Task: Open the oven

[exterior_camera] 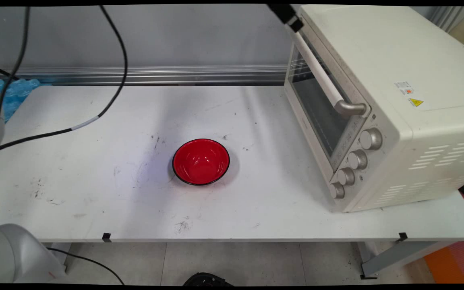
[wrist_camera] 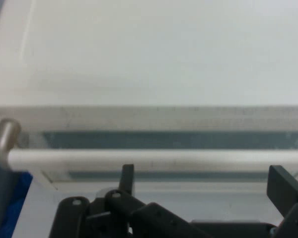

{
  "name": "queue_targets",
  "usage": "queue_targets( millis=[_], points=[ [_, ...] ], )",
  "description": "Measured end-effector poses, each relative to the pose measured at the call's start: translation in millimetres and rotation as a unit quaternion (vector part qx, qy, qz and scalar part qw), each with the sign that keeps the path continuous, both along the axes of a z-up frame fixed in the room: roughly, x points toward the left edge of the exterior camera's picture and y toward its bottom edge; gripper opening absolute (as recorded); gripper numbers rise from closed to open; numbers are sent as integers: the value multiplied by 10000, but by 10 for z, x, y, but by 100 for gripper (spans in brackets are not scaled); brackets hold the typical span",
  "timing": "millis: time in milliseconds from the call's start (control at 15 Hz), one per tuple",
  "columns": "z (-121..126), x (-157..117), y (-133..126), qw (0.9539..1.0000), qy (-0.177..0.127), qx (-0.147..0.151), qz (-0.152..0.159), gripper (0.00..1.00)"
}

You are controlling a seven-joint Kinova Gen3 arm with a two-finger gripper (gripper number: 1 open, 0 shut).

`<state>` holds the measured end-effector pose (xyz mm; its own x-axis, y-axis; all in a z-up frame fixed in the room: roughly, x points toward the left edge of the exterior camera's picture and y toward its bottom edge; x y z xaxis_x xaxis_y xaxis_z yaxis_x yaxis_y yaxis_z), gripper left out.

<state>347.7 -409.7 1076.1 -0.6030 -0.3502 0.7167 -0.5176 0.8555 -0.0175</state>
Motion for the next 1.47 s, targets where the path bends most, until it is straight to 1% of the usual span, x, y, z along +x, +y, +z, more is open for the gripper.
queue_targets(
  millis=[267,333,533,1000,1467],
  points=[
    [9,-299,-78,9999,-103,3,-4,100],
    [0,-366,-83,9999,-147,16,-14,0],
    [-36,-537,-84,9995,-290,69,-91,0],
    [-136,-776,-150,9979,-594,136,-198,0],
    [-358,-965,-248,9958,-847,279,-195,0]
  ],
)
